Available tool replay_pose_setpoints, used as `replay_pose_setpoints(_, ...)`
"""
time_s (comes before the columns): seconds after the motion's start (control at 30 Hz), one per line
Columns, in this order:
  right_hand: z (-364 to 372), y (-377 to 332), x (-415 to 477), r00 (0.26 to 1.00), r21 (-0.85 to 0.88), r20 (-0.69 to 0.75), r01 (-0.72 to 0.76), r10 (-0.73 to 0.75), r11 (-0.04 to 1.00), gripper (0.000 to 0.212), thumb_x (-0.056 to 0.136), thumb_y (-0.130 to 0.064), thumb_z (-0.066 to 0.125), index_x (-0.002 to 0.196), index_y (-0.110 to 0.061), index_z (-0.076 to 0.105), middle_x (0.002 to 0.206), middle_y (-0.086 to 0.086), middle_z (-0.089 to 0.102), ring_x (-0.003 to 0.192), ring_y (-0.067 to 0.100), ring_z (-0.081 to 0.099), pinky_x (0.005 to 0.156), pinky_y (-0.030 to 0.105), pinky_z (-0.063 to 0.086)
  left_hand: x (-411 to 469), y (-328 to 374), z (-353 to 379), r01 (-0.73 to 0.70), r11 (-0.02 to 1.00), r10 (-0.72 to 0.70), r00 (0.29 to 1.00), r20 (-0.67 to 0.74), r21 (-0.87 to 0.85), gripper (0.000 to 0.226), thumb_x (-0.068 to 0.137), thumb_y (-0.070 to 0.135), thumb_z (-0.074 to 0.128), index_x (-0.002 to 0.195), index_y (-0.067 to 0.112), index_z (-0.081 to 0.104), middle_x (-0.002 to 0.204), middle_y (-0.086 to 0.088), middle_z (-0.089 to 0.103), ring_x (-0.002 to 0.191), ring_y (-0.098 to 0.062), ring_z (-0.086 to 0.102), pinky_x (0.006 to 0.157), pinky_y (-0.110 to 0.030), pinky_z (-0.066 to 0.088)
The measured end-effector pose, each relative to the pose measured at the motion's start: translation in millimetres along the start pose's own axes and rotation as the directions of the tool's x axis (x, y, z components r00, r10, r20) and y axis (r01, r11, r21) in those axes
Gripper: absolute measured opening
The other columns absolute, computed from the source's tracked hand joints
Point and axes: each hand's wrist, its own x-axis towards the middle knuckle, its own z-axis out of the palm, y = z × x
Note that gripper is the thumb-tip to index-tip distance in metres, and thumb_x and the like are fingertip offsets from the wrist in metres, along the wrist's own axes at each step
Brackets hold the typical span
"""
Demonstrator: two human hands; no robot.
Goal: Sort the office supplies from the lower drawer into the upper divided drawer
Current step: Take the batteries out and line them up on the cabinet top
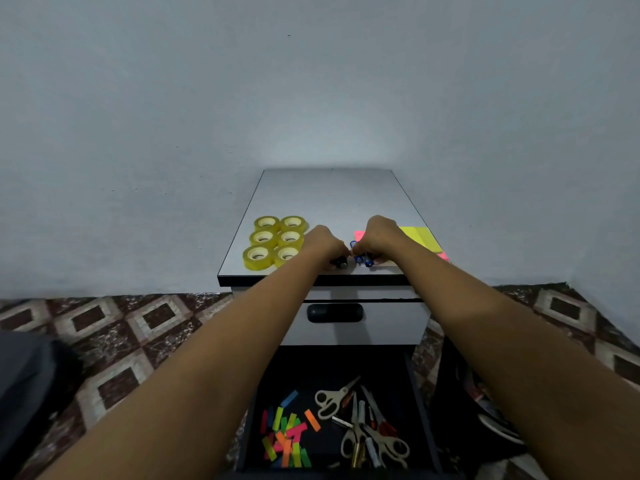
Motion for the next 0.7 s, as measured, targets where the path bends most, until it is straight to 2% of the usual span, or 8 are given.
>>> replay_pose_setpoints(0.07, 3, -2, 1, 1.0, -0.032, -0.018, 0.018, -0.019, 0.999, 0.035, 0.076, -0.011, 0.072, 0.059, -0.009, 0.042, 0.075, 0.014, 0.056, 0.076, 0.026, 0.058, 0.056, 0.027, 0.046, 2, -1, -1, 0.009, 1.0, -0.009, 1.0, 0.014, -0.007, 0.028, 0.081, 0.008, 0.07, 0.069, 0.006, 0.045, 0.061, -0.01, 0.055, 0.048, -0.016, 0.055, 0.043, -0.024, 0.049)
replay_pose_setpoints(0.17, 6, -1, 3, 0.999, -0.068, -0.035, 0.022, -0.025, 0.997, 0.035, 0.077, -0.014, 0.072, 0.059, -0.01, 0.042, 0.061, 0.007, 0.049, 0.074, 0.025, 0.056, 0.049, 0.023, 0.04, 5, -1, -3, 0.008, 1.0, -0.008, 1.0, 0.003, -0.02, 0.026, 0.079, 0.008, 0.072, 0.073, 0.003, 0.047, 0.064, -0.011, 0.053, 0.053, -0.02, 0.055, 0.065, -0.036, 0.057)
replay_pose_setpoints(0.27, 7, -1, 5, 0.998, -0.097, -0.052, 0.031, -0.036, 0.995, 0.037, 0.077, -0.016, 0.072, 0.06, -0.011, 0.04, 0.062, 0.006, 0.047, 0.077, 0.025, 0.052, 0.05, 0.025, 0.04, 9, -3, -6, 0.006, 1.0, -0.006, 1.0, -0.004, -0.019, 0.028, 0.079, 0.007, 0.072, 0.071, 0.005, 0.045, 0.067, -0.013, 0.054, 0.056, -0.021, 0.055, 0.077, -0.041, 0.058)
replay_pose_setpoints(0.4, 8, 1, 7, 0.996, -0.133, -0.072, 0.034, -0.044, 0.991, 0.041, 0.078, -0.019, 0.073, 0.06, -0.011, 0.037, 0.06, 0.004, 0.041, 0.078, 0.024, 0.049, 0.044, 0.022, 0.029, 12, -5, -6, 0.023, 0.998, -0.023, 1.0, -0.002, -0.056, 0.025, 0.082, 0.004, 0.069, 0.07, 0.004, 0.046, 0.066, -0.014, 0.054, 0.054, -0.021, 0.055, 0.066, -0.036, 0.058)
replay_pose_setpoints(0.5, 8, 6, 10, 0.995, -0.096, -0.1, 0.021, -0.031, 0.995, 0.043, 0.078, -0.022, 0.074, 0.059, -0.012, 0.036, 0.06, 0.003, 0.041, 0.076, 0.022, 0.048, 0.043, 0.022, 0.027, 13, -7, -3, 0.031, 0.995, -0.03, 1.0, 0.005, -0.091, 0.024, 0.081, 0.003, 0.069, 0.071, 0.004, 0.047, 0.068, -0.014, 0.055, 0.055, -0.022, 0.057, 0.07, -0.04, 0.059)
replay_pose_setpoints(0.57, 7, 8, 12, 0.993, -0.047, -0.119, 0.004, -0.01, 0.999, 0.046, 0.078, -0.025, 0.075, 0.058, -0.012, 0.036, 0.059, 0.002, 0.043, 0.068, 0.022, 0.048, 0.044, 0.021, 0.028, 13, -7, -3, 0.036, 0.993, -0.034, 0.999, 0.018, -0.114, 0.023, 0.08, 0.003, 0.07, 0.071, 0.004, 0.048, 0.069, -0.015, 0.056, 0.055, -0.022, 0.058, 0.072, -0.042, 0.059)
replay_pose_setpoints(0.7, 5, 12, 17, 0.987, -0.003, -0.16, -0.021, 0.02, 1.0, 0.047, 0.08, -0.028, 0.074, 0.056, -0.012, 0.036, 0.056, 0.002, 0.043, 0.052, 0.01, 0.039, 0.044, 0.021, 0.026, 12, -6, -6, 0.043, 0.99, -0.036, 0.998, 0.051, -0.133, 0.021, 0.081, 0.003, 0.07, 0.073, 0.001, 0.05, 0.07, -0.014, 0.056, 0.056, -0.021, 0.057, 0.06, -0.034, 0.057)
